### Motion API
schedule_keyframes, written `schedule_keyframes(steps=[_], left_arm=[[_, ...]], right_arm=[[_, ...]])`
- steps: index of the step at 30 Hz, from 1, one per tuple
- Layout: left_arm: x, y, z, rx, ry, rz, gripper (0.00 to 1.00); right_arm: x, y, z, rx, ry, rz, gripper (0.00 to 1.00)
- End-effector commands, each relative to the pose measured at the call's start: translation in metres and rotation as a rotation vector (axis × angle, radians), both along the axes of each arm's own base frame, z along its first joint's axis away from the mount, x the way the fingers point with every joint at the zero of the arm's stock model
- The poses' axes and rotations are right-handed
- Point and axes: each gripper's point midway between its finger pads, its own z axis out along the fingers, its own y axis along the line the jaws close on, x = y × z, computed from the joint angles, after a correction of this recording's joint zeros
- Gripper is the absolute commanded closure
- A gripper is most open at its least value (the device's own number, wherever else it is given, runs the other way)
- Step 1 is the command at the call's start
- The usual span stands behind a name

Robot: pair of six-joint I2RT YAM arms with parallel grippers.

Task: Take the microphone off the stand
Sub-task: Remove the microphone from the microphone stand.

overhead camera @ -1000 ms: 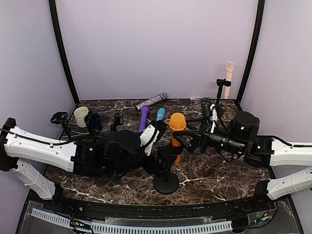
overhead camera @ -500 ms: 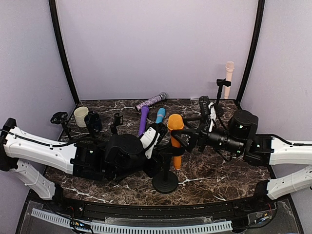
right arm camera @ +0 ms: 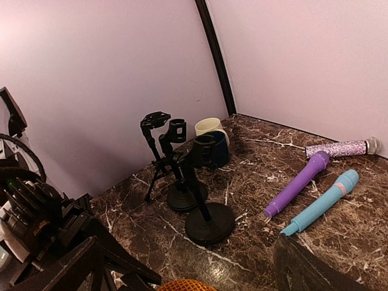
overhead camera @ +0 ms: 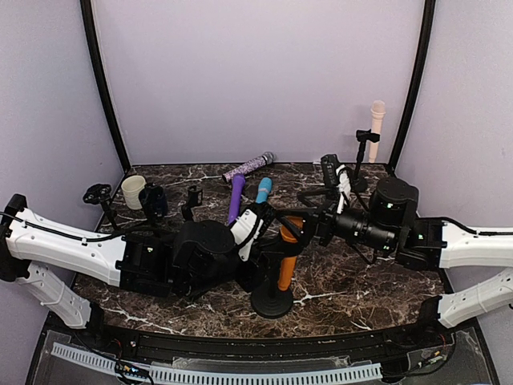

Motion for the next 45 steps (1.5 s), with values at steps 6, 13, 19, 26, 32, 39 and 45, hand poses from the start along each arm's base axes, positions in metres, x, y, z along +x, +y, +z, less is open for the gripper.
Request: schedule_keyframes(steps=[6,13,19,26,32,39,45], left_arm=[[-0.005,-0.003,-0.003,0.011,0.008,-0.024,0.79],[-0.005,-0.002,-0.005,0.023,0.011,-0.022,0.80],[-0.006,-0.002,-0.006,0.028,0.014,-0.023,0.83],[-0.007,-0.003,-0.007,0.035,0.014,-0.033,0.86],[-0.008,-0.003,-0.010,0.037,0.020,-0.041,0.90],[-0.012,-0.003,-0.017,0.056,0.035,-0.063,0.93],[-0.014,-0.005,-0.024,0.083,0.050,-0.072,0.94]], right_arm=[[-0.010,-0.007,-0.016,-0.038,0.080,0.011,0.02],[-0.021,-0.005,-0.037,-0.095,0.148,-0.020,0.06],[-0.018,-0.006,-0.044,-0.114,0.169,-0.084,0.20],[-0.014,-0.004,-0.042,-0.119,0.161,-0.113,0.48],[-0.006,-0.016,-0.030,-0.112,0.149,-0.186,0.69],[0.005,-0.030,-0.012,-0.126,0.123,-0.278,0.73],[0.015,-0.039,0.014,-0.153,0.068,-0.353,0.75]])
